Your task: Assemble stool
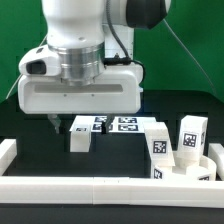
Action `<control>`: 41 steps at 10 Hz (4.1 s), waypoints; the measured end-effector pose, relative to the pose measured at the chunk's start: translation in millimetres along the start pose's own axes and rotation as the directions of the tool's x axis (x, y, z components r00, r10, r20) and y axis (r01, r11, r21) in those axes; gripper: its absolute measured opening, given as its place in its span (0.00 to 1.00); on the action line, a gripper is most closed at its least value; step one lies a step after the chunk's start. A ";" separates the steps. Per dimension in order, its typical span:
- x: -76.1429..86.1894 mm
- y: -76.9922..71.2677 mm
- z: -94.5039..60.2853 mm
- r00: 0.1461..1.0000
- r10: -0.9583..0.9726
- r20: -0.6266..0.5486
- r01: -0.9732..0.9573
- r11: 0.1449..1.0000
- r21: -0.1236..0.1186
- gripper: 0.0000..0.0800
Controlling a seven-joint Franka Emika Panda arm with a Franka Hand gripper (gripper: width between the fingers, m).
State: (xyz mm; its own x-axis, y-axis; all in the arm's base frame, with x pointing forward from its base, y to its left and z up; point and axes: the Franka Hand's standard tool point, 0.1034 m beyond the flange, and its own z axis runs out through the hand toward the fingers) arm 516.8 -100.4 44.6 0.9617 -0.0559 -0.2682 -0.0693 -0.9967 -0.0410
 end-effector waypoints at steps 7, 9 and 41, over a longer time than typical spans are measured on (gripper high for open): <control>-15.0 6.3 10.0 0.905 0.002 0.424 0.004 1.000 -0.012 0.81; -19.1 6.8 13.8 0.848 0.011 0.530 -0.010 1.000 -0.005 0.81; 27.0 -20.7 -74.1 0.993 -0.025 -0.118 0.027 0.999 0.018 0.42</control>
Offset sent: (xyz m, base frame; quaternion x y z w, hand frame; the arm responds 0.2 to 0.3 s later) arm 0.0000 0.0000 0.0000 0.0000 -0.1938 0.0000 0.9810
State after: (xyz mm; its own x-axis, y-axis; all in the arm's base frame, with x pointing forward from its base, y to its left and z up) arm 563.9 -85.5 109.5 0.9878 -0.0374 -0.1512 -0.0478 -0.9967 -0.0657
